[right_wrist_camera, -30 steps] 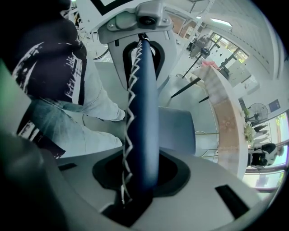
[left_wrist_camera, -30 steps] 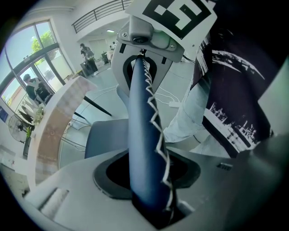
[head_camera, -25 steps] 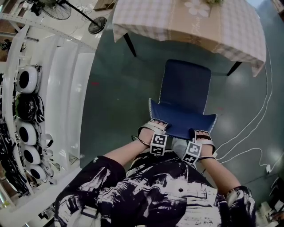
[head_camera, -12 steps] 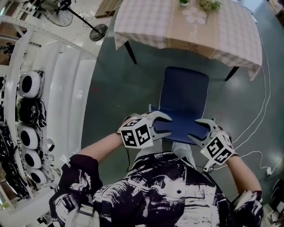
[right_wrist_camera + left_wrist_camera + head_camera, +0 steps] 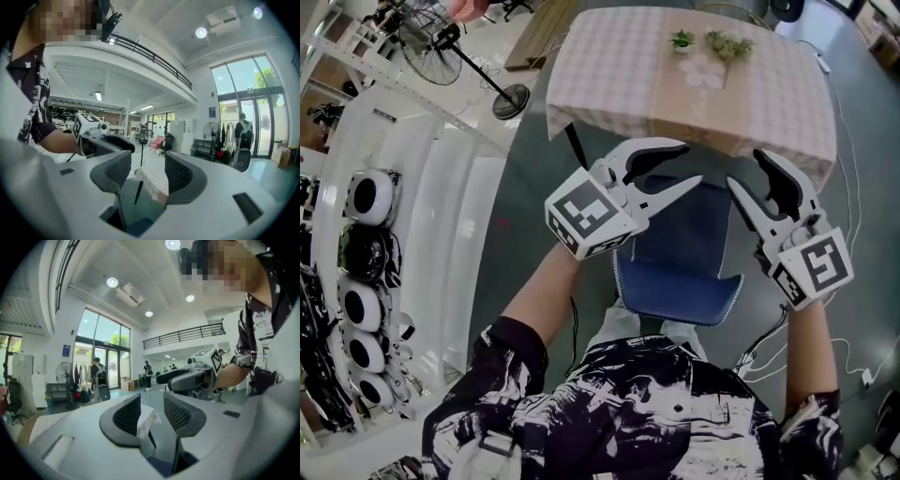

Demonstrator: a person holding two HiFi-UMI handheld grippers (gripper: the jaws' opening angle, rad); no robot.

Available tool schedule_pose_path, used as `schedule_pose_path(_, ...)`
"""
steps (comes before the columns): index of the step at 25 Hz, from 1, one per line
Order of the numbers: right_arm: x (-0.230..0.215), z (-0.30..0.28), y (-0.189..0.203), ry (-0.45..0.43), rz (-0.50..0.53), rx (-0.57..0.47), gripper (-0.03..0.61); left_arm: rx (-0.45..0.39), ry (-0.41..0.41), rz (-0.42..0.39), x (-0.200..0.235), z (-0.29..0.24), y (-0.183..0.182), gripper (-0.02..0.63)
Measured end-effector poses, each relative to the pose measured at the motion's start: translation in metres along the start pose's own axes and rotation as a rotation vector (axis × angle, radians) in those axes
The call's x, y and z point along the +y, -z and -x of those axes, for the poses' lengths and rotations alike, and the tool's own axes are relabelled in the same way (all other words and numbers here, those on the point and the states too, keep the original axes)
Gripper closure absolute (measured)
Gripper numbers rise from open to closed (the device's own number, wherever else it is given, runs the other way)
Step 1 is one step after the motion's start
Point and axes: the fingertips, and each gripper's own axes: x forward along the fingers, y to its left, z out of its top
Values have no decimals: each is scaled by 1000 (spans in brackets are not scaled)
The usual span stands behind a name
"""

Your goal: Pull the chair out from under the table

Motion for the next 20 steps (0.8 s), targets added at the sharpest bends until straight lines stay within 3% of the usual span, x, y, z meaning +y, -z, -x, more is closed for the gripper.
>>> schedule_pose_path(7, -25, 3, -52, 90, 1, -157, 367, -111, -34, 1, 26, -13, -59, 470)
schedule_pose_path(15, -41, 9, -64, 186, 14, -180, 478, -142, -67, 16, 34, -13, -77, 589)
schedule_pose_path(20, -47, 14, -63, 233, 29, -155, 562, -147, -63, 40, 32, -15, -78, 606)
